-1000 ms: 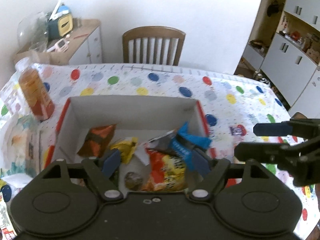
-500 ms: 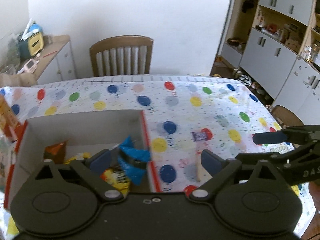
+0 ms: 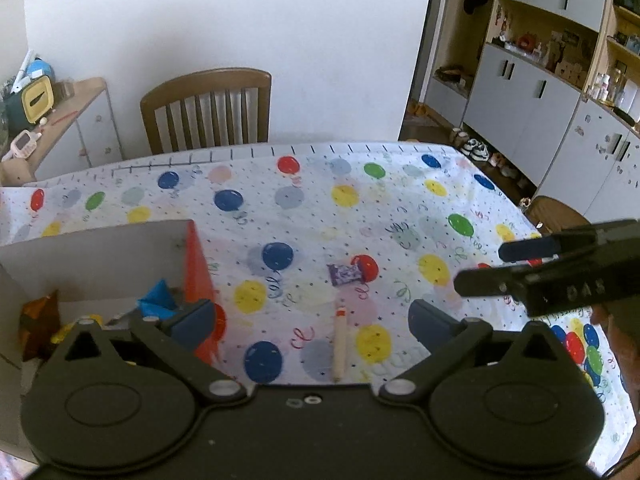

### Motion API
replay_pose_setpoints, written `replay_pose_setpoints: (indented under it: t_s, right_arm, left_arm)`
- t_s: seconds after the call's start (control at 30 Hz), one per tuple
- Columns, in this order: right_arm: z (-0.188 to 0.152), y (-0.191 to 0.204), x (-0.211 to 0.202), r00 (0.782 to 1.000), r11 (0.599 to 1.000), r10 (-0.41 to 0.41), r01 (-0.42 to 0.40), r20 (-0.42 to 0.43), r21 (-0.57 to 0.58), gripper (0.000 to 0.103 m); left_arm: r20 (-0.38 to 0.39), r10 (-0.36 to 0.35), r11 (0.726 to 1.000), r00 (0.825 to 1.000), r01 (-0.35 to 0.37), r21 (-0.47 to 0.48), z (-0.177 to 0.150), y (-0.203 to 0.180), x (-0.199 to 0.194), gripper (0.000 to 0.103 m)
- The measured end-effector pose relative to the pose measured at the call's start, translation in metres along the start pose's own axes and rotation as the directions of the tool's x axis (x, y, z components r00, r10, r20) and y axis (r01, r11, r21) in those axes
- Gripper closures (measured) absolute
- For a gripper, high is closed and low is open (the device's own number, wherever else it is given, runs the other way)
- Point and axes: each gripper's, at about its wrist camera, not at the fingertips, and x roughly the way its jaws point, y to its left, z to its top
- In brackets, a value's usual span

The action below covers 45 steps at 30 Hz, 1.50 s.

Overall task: Organize snacks
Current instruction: 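Withdraw both tools from the box toward the purple candy and wooden stick, then grasp the wooden stick with the left tool while the right tool grasps the purple candy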

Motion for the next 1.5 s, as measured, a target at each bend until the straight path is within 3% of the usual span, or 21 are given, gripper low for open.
replay_pose_setpoints:
  t_s: [0.27, 0.4, 0.53, 0.83, 1.03, 1.13, 1.3, 1.5]
  right_arm:
    - [0.014, -0.014, 0.037, 0.999, 0.999, 0.001, -0.004, -0.054, -0.048, 0.018]
    - [0.018, -0.008, 0.055, 0.997, 0.991, 0.012, -0.022, -0.075, -0.133, 0.018]
    - [0.021, 0.004, 0.076, 0.995, 0.968, 0.004, -0.03, -0.103, -0.248, 0.018]
    - [0.029, 0.018, 0.118, 0.985, 0.917, 0.04, -0.102, -0.166, -0.385, 0.019]
    - [0.037, 0.026, 0.138, 0.98, 0.868, 0.046, -0.135, -0.194, -0.477, 0.02]
    - [0.039, 0.028, 0.149, 0.976, 0.857, 0.035, -0.141, -0.216, -0.496, 0.035]
    - [0.038, 0.03, 0.16, 0.972, 0.838, 0.027, -0.149, -0.231, -0.525, 0.043]
    - [0.039, 0.028, 0.164, 0.969, 0.844, 0.049, -0.17, -0.242, -0.509, 0.053]
  left_arm:
    - [-0.025, 0.014, 1.0, 1.0, -0.014, -0.006, -0.007, -0.017, 0.028, 0.001]
    - [-0.042, 0.016, 1.0, 0.999, -0.017, -0.018, -0.01, -0.02, 0.04, 0.001]
    - [-0.057, 0.023, 0.999, 0.998, -0.025, -0.037, -0.012, -0.021, 0.051, 0.001]
    - [-0.101, 0.032, 0.997, 0.994, -0.038, -0.066, -0.022, -0.02, 0.076, 0.008]
    - [-0.14, 0.017, 0.996, 0.99, -0.028, -0.079, -0.026, -0.019, 0.091, 0.02]
    - [-0.149, 0.014, 0.996, 0.989, -0.026, -0.08, -0.028, -0.019, 0.098, 0.026]
    - [-0.165, 0.004, 0.997, 0.986, -0.017, -0.079, -0.031, -0.018, 0.107, 0.04]
    - [-0.177, -0.015, 0.999, 0.984, 0.006, -0.051, -0.033, -0.021, 0.116, 0.059]
